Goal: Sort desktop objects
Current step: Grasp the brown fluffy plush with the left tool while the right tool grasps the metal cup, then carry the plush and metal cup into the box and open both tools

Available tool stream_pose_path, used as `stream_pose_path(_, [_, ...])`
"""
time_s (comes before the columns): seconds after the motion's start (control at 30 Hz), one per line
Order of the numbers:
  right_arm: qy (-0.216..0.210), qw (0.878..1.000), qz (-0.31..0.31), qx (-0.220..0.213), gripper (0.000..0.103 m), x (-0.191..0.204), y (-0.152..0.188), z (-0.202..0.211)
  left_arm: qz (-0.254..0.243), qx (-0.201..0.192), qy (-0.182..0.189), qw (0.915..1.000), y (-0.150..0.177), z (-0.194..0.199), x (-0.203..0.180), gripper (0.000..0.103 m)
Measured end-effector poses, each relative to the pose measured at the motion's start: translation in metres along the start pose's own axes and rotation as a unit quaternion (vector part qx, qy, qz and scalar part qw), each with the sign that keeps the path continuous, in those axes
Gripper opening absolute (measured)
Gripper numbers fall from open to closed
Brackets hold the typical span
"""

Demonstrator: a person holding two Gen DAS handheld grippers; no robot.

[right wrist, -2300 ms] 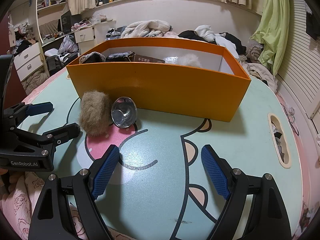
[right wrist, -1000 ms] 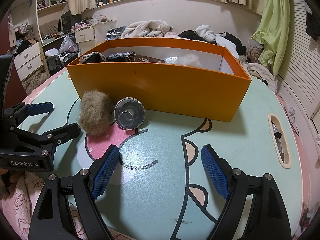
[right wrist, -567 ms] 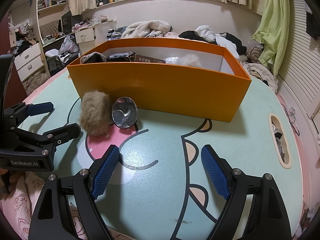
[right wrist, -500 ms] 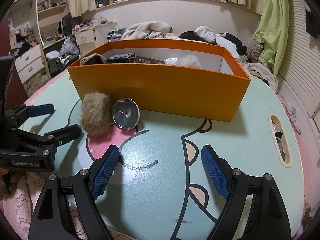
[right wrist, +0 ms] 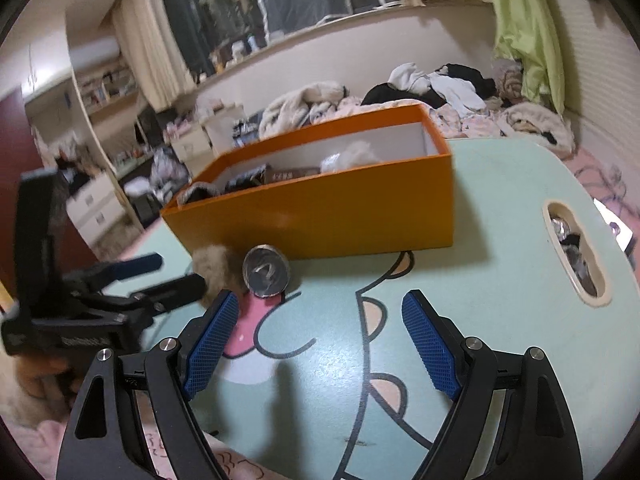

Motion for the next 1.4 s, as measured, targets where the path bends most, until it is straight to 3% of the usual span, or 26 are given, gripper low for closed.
stream_pose_path(0.1, [-0.009,1.0,-0.016,-0.007,0.084,-0.004,-0.001,0.0,-0.009,0.009,0.009,0.9999,-0.002,-0.006,-0.009,0.08])
stream_pose_path(0.17, [-0.01,1.0,-0.016,-0.005,0.084,-0.003,-0.002,-0.001,-0.015,0.017,0.018,0.9996,0.0,-0.01,-0.015,0.06])
stream_pose_path(0.2, [-0.01,1.0,-0.014,-0.005,0.084,-0.003,-0.002,-0.001,-0.018,0.02,0.023,0.9994,0.001,-0.012,-0.017,0.04])
stream_pose_path(0.5, [-0.005,1.0,-0.01,0.001,0.084,-0.004,0.001,-0.001,0.017,-0.004,0.042,0.9989,0.011,0.012,-0.002,0.04])
stream_pose_path(0.67, [0.04,0.997,0.028,0.061,0.084,0.005,0.001,-0.015,0.02,-0.003,0.028,0.9994,0.023,0.017,0.008,0.04])
stream_pose_path(1.0, [0.043,0.987,0.09,0.126,0.082,0.028,-0.017,-0.053,0.033,-0.015,0.022,0.9991,0.02,0.02,0.017,0.041])
stream_pose_path(1.03, [0.047,0.984,0.102,0.136,0.068,0.031,-0.014,-0.057,0.034,-0.013,0.022,0.9991,0.02,0.019,0.017,0.041])
stream_pose_path(1.07, [0.05,0.982,0.109,0.148,0.035,0.031,-0.009,-0.061,0.035,-0.012,0.022,0.9991,0.02,0.019,0.017,0.041])
stream_pose_path(1.1, [0.059,0.98,0.116,0.149,0.028,0.032,-0.006,-0.062,0.036,-0.012,0.023,0.999,0.02,0.019,0.018,0.041])
stream_pose_path(1.4, [0.05,0.983,0.114,0.137,0.027,0.029,0.0,-0.055,0.037,-0.009,0.025,0.9989,0.02,0.017,0.02,0.041])
Point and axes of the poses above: each gripper's, at about its wrist camera, not at the fingertips, and z roughly against the way its jaws point, x to its left, y to its underside, the point moved 9 cm from there along -z, roughly the way its jaws point, and after that the axes turned 14 degrees about z, right-handed, at the moved point
